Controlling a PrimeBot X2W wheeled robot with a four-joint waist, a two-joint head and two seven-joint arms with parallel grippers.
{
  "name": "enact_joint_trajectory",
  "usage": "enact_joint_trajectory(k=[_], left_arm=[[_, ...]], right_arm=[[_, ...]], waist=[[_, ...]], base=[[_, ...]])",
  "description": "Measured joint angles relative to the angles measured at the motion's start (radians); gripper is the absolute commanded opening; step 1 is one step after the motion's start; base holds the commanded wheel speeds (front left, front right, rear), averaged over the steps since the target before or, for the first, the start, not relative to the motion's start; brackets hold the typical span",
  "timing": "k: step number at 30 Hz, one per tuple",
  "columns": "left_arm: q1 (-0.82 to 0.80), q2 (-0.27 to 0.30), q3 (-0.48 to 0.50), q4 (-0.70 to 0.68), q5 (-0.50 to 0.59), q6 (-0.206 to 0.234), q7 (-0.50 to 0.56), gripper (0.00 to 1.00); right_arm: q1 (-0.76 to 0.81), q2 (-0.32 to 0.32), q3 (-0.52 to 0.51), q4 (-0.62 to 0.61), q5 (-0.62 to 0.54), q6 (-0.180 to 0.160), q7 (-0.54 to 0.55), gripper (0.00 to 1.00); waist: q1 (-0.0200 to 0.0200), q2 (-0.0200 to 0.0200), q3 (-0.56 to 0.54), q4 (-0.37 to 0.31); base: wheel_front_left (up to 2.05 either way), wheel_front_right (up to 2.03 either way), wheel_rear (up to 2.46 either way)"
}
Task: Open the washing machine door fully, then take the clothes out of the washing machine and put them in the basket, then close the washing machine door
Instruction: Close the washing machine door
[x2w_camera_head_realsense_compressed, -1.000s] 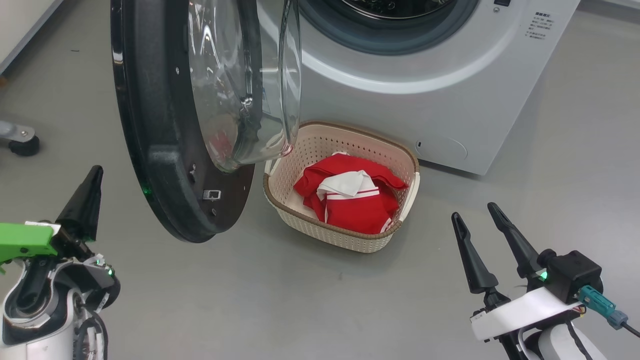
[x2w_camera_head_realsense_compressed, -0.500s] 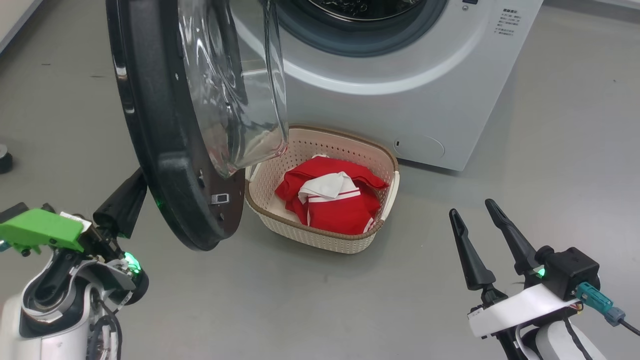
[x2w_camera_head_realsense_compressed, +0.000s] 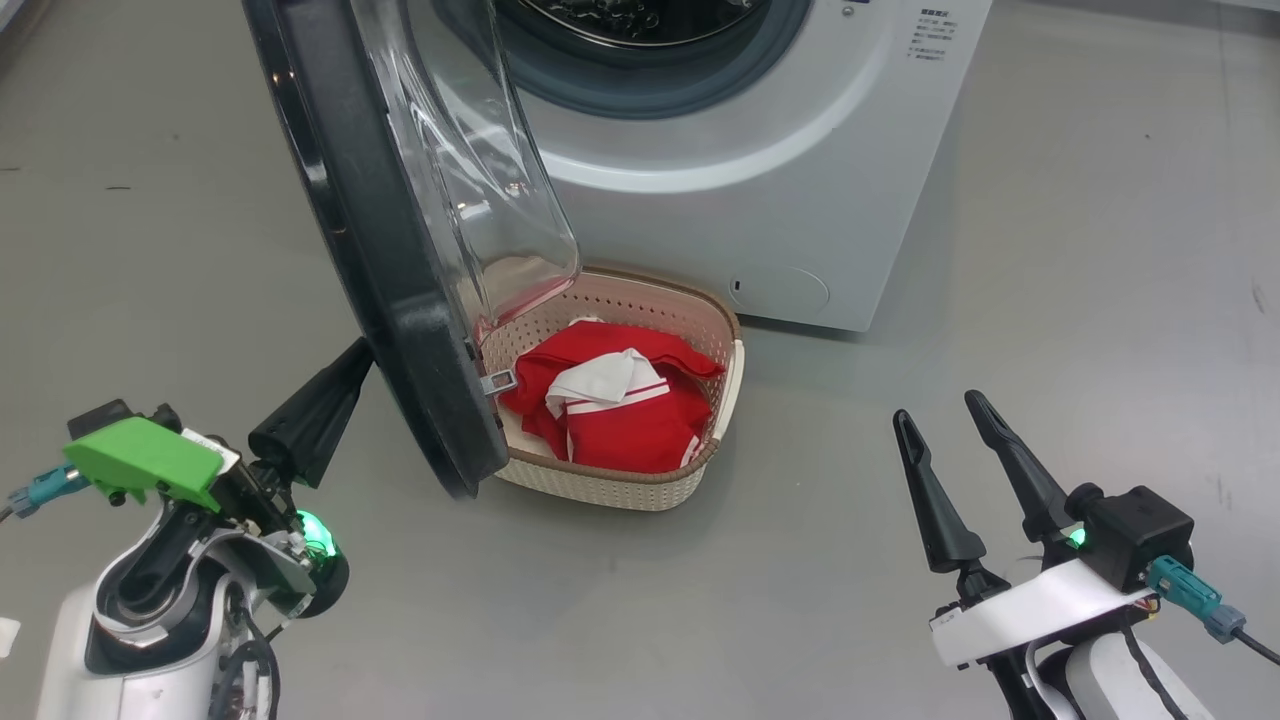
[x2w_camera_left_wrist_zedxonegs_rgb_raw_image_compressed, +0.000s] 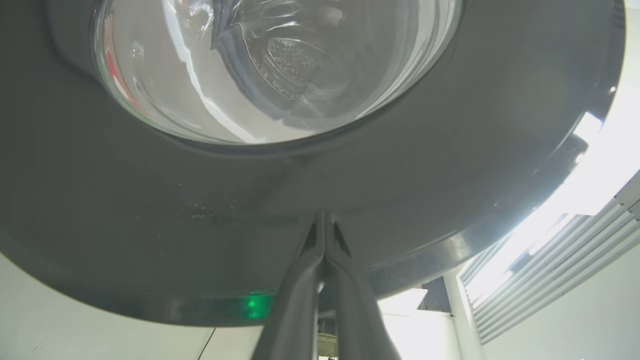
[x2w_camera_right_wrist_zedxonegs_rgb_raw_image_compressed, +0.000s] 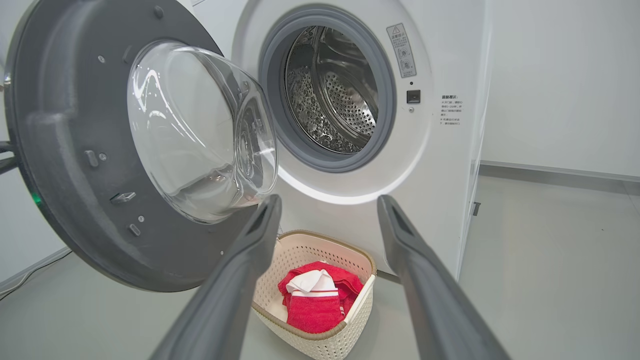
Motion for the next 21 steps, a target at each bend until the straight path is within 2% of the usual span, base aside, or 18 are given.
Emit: enact_joint_trajectory(k=[12, 21], left_arm=[[-0.001, 0.001, -0.063, 0.023, -0.053, 0.007, -0.046, 0.00], [-0.020, 0.001, -0.077, 0.081, -0.072, 0.007, -0.152, 0.00]], right_arm=[[-0.002, 0.010, -0.002, 0.011, 0.000, 0.000, 0.000, 1.00], [-0.004, 0.012, -0.003, 0.011, 0.001, 0.000, 0.000, 1.00]], waist=[[0.0000, 0.0000, -0.002, -0.115], [0.0000, 0.0000, 0.001, -0.206]], base=[[0.00, 0.00, 0.00], [0.00, 0.00, 0.00]])
